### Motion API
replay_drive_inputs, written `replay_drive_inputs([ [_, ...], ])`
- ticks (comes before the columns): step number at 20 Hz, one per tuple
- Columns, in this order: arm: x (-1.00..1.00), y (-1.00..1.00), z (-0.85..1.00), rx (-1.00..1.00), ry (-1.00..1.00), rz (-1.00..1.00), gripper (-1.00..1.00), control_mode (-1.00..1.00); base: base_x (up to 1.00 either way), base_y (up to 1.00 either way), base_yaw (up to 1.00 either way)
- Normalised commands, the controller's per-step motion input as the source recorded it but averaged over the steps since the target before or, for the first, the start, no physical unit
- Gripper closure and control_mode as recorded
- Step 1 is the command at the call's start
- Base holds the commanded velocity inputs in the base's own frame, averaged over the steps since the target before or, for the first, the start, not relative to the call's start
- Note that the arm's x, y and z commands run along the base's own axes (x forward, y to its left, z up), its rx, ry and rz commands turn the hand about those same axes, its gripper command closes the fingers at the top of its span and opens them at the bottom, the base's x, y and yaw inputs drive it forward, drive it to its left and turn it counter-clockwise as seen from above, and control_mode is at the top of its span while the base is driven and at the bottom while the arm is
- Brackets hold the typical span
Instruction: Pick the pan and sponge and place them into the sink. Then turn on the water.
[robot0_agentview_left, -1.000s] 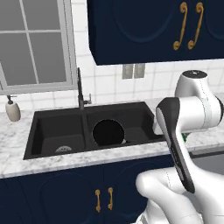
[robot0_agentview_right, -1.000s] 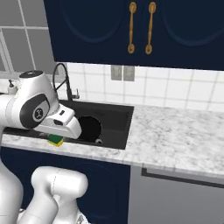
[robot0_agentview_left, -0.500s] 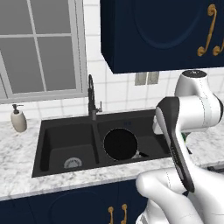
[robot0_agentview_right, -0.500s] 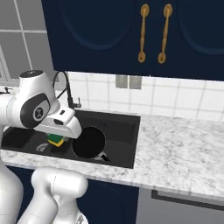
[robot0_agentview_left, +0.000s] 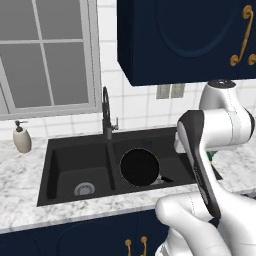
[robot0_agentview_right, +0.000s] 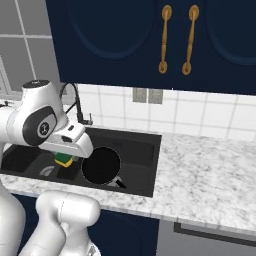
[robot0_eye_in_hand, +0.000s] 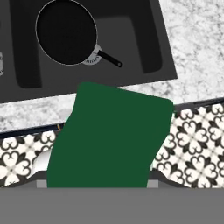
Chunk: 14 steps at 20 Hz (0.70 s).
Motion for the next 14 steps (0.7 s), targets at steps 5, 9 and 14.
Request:
replay_drive_inputs([
  [5, 0.39, 0.00, -0.40, 0.00, 0.00, 0.00, 1.00, -1.00, 0.06, 0.00, 0.00],
  [9, 0.57, 0.00, -0.80, 0.00, 0.00, 0.00, 1.00, -1.00, 0.00, 0.00, 0.00],
  [14, 0.70, 0.00, -0.46, 0.02, 0.00, 0.00, 1.00, -1.00, 0.00, 0.00, 0.00],
])
